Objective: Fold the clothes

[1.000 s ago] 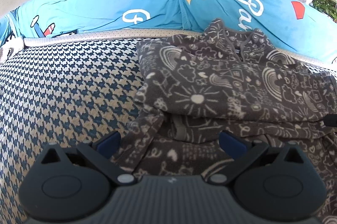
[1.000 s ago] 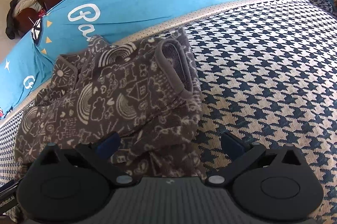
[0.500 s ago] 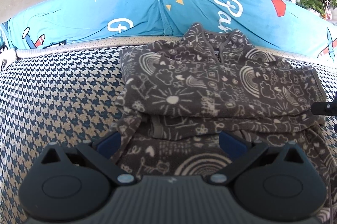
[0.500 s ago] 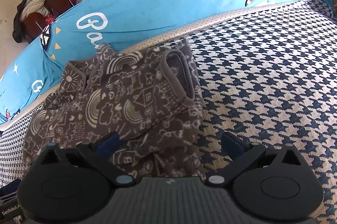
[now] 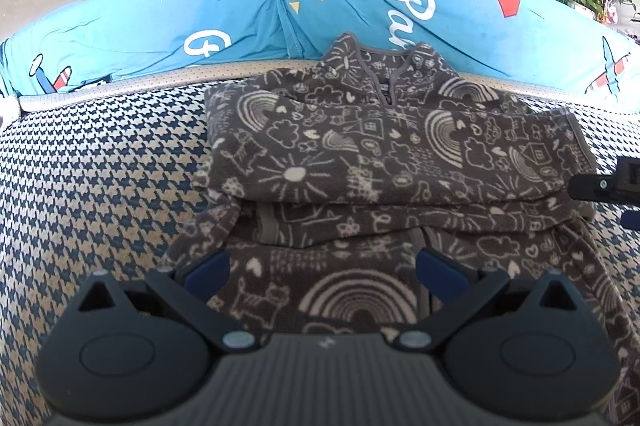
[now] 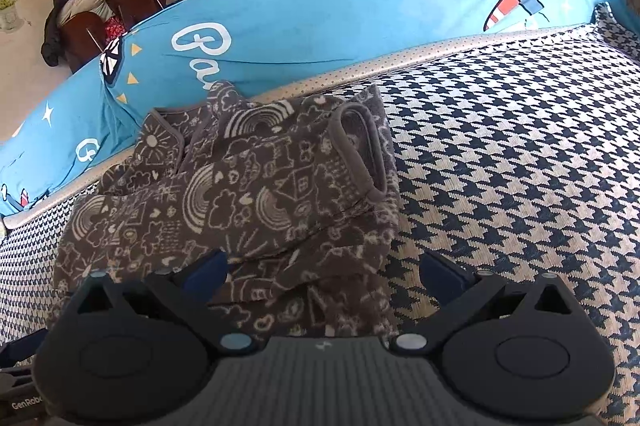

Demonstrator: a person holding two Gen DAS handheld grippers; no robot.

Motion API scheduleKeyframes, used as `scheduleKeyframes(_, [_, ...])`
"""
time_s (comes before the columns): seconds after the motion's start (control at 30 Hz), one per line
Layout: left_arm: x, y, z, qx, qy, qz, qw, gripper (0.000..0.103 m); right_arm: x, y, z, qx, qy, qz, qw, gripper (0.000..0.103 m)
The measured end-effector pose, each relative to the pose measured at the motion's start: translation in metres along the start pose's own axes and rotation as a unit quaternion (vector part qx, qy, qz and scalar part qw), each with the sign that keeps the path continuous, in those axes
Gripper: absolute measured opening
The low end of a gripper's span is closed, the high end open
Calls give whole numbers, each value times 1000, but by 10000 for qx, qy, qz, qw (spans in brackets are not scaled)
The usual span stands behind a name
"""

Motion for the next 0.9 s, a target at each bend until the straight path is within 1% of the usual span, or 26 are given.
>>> scheduleKeyframes(0.3, [-17, 5, -8, 136, -292, -56, 9995, 103, 8, 4, -2, -80, 294, -1, 9995, 102])
scheduleKeyframes(0.43, [-24, 5, -12, 227, -429, -60, 9988, 103, 9, 5, -3, -73, 317, 34, 9995, 99])
scheduleKeyframes(0.8, [-43, 10, -19, 338, -693, -156, 9969, 103, 7, 6, -5, -28, 369, 37, 9993, 97])
scheduleKeyframes(0.9, [-46, 9, -20, 386, -770, -134, 9962, 103, 7, 7, -6, -17, 380, 38, 9993, 96])
Point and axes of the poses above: each gripper's, at about its wrist camera, not at the fingertips, and y roughly against the way its jaws point, x to its left, z to its top, the point moved 6 cm from there along -y, roughly the way its jaws point, and after that the axes turned 6 degrees about y, right-handed, at the moved point
